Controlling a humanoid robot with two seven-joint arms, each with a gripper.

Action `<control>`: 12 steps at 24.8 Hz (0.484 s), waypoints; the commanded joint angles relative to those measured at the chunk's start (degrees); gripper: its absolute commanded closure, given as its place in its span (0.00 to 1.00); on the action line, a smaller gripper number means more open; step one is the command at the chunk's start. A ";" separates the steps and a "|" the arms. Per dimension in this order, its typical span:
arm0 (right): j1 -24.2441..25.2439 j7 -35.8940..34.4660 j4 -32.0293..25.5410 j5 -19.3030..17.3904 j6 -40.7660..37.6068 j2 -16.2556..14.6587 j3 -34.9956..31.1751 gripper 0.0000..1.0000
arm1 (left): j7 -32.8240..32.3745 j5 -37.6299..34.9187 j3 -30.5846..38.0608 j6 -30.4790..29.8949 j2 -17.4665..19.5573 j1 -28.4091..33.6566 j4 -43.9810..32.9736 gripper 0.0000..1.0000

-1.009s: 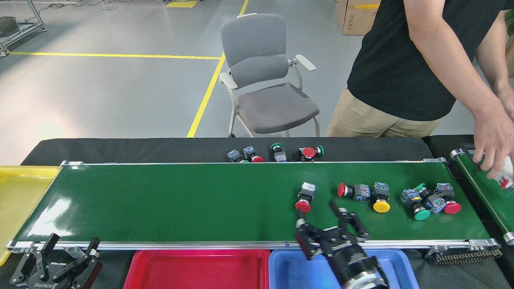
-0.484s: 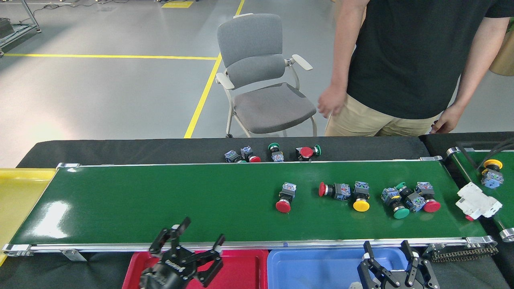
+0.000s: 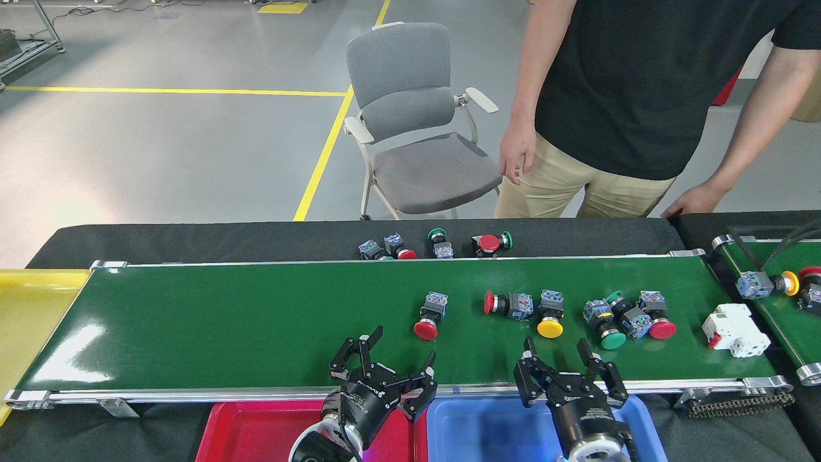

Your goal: Pick switch part from conveyor to tray

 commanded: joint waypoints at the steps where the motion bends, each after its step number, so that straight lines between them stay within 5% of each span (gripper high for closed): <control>1: -4.32 0.23 3.48 0.11 5.49 -0.02 2.10 0.09 | 0.29 0.05 -0.01 0.72 -0.45 -1.97 1.07 0.00; 5: -10.21 0.23 11.83 -0.24 7.25 0.51 4.29 0.14 | 0.29 0.40 -0.01 1.24 -0.45 -3.20 2.39 0.00; 9: -10.39 2.25 13.15 -0.68 6.02 -0.73 7.11 0.48 | 0.56 0.40 0.17 1.77 -0.53 -4.25 4.85 0.01; 12: -10.13 2.17 12.44 -2.35 2.06 -1.52 7.37 0.70 | 1.26 0.40 0.17 5.11 -0.62 -6.19 8.10 0.18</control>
